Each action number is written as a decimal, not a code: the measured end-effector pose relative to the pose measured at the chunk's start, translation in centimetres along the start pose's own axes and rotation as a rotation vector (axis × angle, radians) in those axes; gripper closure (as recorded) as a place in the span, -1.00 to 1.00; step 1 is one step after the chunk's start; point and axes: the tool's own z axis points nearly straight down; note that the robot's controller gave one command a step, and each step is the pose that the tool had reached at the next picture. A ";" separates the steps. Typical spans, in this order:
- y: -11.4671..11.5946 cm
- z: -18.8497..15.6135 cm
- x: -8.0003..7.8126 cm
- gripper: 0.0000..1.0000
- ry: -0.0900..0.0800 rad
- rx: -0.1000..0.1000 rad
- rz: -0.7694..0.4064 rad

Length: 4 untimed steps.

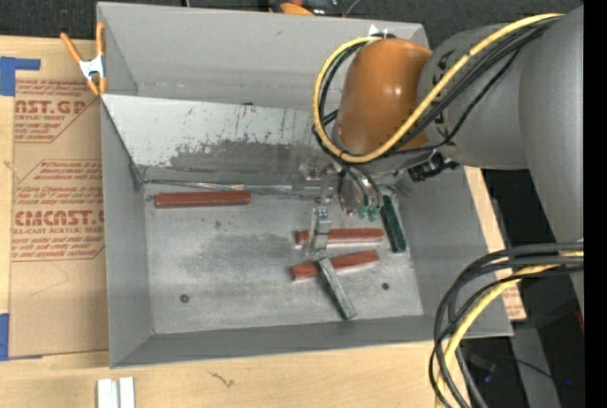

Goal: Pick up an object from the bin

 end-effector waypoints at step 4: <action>-5.7 -7.3 3.7 1.00 -0.012 0.001 -0.548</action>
Offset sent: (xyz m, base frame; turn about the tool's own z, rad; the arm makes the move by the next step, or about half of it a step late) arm -0.0619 -0.0375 -0.0542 -0.3075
